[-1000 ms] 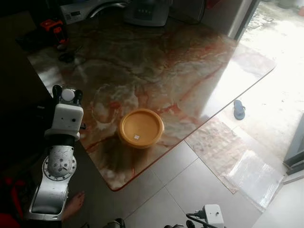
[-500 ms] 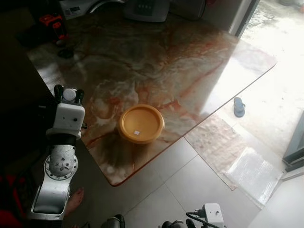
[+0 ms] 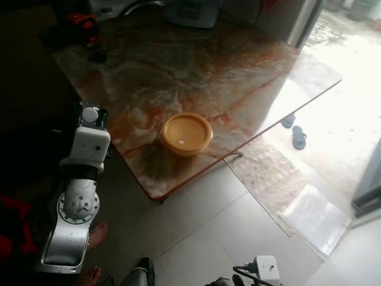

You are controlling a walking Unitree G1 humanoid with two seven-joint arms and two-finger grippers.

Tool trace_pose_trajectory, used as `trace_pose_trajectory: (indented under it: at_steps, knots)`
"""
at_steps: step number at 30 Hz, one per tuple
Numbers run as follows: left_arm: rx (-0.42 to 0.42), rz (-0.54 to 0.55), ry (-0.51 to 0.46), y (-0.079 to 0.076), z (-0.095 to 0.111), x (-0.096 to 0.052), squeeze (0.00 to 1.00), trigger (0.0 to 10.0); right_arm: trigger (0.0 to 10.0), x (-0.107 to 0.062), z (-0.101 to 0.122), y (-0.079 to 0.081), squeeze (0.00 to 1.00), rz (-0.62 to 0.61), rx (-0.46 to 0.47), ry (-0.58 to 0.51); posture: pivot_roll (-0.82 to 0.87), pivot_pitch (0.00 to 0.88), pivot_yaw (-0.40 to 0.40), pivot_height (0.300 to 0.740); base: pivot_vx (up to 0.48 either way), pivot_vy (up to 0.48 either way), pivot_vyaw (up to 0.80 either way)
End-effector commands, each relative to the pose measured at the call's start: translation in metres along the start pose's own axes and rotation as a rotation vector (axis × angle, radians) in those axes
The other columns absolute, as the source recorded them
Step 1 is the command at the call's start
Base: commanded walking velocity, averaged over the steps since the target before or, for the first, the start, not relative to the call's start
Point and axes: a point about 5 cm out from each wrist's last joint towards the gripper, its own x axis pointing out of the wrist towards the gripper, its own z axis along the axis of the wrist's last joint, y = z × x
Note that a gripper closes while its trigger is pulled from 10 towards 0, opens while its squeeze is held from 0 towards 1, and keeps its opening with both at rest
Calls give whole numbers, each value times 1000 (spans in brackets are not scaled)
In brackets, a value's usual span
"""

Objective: Restocking fridge

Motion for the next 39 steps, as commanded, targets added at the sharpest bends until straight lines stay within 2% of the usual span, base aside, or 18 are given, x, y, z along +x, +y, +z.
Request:
trace_pose_trajectory:
  at_steps: [1, 20, 25, 31, 33, 34, 37, 39]
  knots:
    - [21, -6, -28, 0, 4, -2, 0, 10000, 10000, -4, -12, -3, 0, -14, 23, 35, 0, 193, -50, 740, -274, 0, 0]
    - [26, -20, -36, -2, 5, -2, 0, 10000, 10000, -3, -12, -1, 0, -13, 32, 25, 0, 182, -45, 740, -274, 0, 0]
    - [21, -40, -11, -8, -1, -7, 0, 10000, 10000, -4, -12, -1, 0, -12, 31, 25, -1, 179, -45, 740, -274, 0, 0]
    - [-64, -52, 100, -17, -20, -17, 0, 10000, 10000, -4, -12, -1, 0, -12, 30, 25, -1, 182, -46, 740, -173, 0, 0]
    - [-92, -89, 200, -27, -39, -29, 0, 10000, 10000, -4, -12, -1, 0, -13, 31, 25, -2, 186, -47, 740, 0, 0, 0]
    - [-92, -89, 200, -27, -39, -29, 0, 10000, 10000, -4, -12, -1, 0, -13, 31, 25, -2, 186, -47, 740, 0, 0, 0]
    - [-116, -101, 314, -33, -59, -41, 0, 10000, 10000, -3, -11, -1, 0, -12, 30, 25, -3, 189, -48, 740, 0, 0, 0]
    - [-151, -107, 438, -39, -81, -54, 0, 10000, 10000, -3, -11, -1, 0, -12, 31, 24, -7, 189, -48, 740, 0, 0, 0]
